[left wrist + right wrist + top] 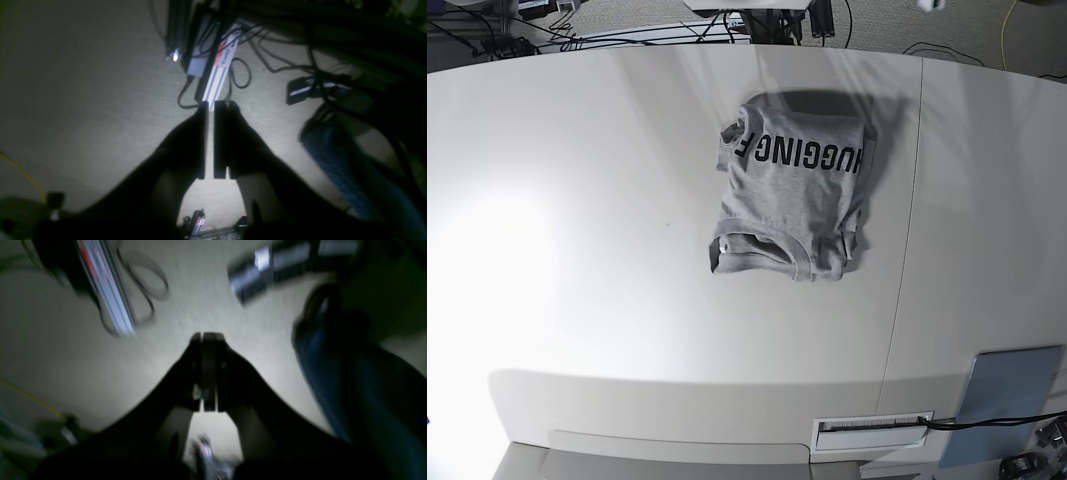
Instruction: Fold the T-shirt properly
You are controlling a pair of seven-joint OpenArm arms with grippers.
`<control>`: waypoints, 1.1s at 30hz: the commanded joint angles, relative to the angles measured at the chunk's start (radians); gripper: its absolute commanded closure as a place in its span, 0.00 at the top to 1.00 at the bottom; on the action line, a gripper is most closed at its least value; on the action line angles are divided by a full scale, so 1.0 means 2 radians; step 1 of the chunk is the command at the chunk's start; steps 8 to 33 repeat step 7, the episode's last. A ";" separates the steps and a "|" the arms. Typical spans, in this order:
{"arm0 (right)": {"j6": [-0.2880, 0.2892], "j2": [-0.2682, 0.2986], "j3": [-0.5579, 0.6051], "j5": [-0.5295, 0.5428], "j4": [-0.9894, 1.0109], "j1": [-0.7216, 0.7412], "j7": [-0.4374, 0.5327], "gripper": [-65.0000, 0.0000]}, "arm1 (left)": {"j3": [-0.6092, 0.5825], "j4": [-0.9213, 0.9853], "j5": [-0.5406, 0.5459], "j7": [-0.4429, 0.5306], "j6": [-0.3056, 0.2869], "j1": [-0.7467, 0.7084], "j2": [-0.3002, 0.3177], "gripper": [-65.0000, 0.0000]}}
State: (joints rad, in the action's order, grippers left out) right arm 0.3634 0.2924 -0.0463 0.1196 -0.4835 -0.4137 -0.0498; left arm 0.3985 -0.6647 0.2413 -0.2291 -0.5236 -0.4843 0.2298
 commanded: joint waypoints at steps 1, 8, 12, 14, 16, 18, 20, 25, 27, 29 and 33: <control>0.006 -0.005 0.000 -0.002 0.010 0.004 0.008 0.00 | 0.000 0.012 -0.025 0.004 0.006 0.005 -0.006 0.08; 0.011 -0.043 0.000 -0.004 0.048 0.051 0.014 0.00 | 0.000 0.097 -0.116 0.010 0.051 0.074 -0.049 0.08; 0.011 -0.043 0.000 -0.004 0.048 0.051 0.014 0.00 | 0.000 0.097 -0.116 0.010 0.051 0.074 -0.049 0.08; 0.011 -0.043 0.000 -0.004 0.048 0.051 0.014 0.00 | 0.000 0.097 -0.116 0.010 0.051 0.074 -0.049 0.08; 0.011 -0.043 0.000 -0.004 0.048 0.051 0.014 0.00 | 0.000 0.097 -0.116 0.010 0.051 0.074 -0.049 0.08; 0.011 -0.043 0.000 -0.004 0.048 0.051 0.014 0.00 | 0.000 0.097 -0.116 0.010 0.051 0.074 -0.049 0.08; 0.011 -0.043 0.000 -0.004 0.048 0.051 0.014 0.00 | 0.000 0.097 -0.116 0.010 0.051 0.074 -0.049 0.08; 0.011 -0.043 0.000 -0.004 0.048 0.051 0.014 0.00 | 0.000 0.097 -0.116 0.010 0.051 0.074 -0.049 0.08; 0.011 -0.043 0.000 -0.004 0.048 0.051 0.014 0.00 | 0.000 0.097 -0.116 0.010 0.051 0.074 -0.049 0.08; 0.011 -0.043 0.000 -0.004 0.048 0.051 0.014 0.00 | 0.000 0.097 -0.116 0.010 0.051 0.074 -0.049 0.08; 0.011 -0.043 0.000 -0.004 0.048 0.051 0.014 0.00 | 0.000 0.097 -0.116 0.010 0.051 0.074 -0.049 0.08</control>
